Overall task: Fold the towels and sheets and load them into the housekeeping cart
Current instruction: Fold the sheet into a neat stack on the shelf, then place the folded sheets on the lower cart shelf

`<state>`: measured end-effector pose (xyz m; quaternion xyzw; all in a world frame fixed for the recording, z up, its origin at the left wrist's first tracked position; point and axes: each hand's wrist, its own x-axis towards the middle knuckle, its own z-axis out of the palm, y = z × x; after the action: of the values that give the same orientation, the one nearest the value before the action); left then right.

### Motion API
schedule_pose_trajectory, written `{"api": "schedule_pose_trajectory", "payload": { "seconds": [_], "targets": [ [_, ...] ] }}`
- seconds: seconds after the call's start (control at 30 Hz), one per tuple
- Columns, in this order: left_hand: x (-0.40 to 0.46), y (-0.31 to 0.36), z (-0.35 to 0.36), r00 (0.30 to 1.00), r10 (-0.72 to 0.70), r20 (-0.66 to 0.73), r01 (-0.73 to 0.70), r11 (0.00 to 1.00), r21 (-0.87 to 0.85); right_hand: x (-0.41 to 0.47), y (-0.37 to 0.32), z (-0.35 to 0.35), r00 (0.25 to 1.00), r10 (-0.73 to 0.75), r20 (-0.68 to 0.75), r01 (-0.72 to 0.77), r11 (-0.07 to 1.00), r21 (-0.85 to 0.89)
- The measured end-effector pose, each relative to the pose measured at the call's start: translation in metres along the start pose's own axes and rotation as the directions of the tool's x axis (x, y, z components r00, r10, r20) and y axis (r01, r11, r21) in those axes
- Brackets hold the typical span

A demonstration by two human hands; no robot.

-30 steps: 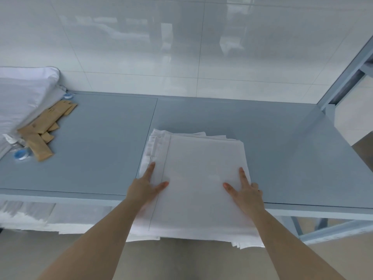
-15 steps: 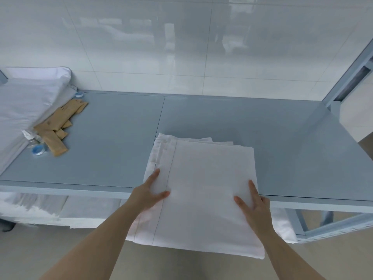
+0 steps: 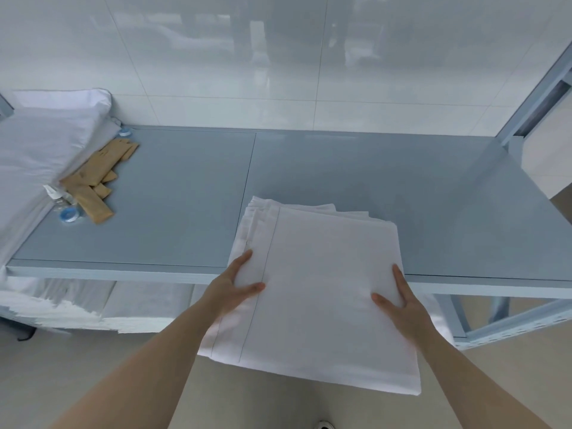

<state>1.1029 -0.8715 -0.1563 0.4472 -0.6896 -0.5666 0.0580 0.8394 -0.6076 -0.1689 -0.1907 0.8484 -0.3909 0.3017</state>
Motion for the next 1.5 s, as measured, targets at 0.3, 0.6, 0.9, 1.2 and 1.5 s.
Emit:
{"api": "schedule_pose_trajectory", "payload": {
  "seconds": [0.3,0.6,0.9,1.2,1.5],
  "targets": [
    [-0.031,0.005,0.003,0.999,-0.036,0.015,0.035,0.998,0.055,-0.023,-0.006,-0.003,0.999,0.027,0.026,-0.021,0.979,-0.204],
    [-0.059,0.018,0.011,0.986,0.163,-0.018,-0.152,0.950,0.273,-0.081,-0.009,-0.002,0.987,-0.092,-0.131,0.035,0.921,-0.388],
    [-0.065,0.064,0.073,0.936,0.278,0.216,-0.343,0.856,0.386,-0.150,0.028,-0.047,0.929,-0.022,-0.371,-0.119,0.929,-0.352],
    [-0.090,0.117,0.200,0.792,0.358,0.495,-0.567,0.732,0.377,-0.249,0.101,-0.117,0.777,0.193,-0.600,-0.363,0.915,-0.175],
    [-0.173,0.146,0.365,0.573,0.365,0.734,-0.755,0.583,0.299,-0.376,0.202,-0.179,0.545,0.388,-0.743,-0.486,0.869,0.098]
  ]
}}
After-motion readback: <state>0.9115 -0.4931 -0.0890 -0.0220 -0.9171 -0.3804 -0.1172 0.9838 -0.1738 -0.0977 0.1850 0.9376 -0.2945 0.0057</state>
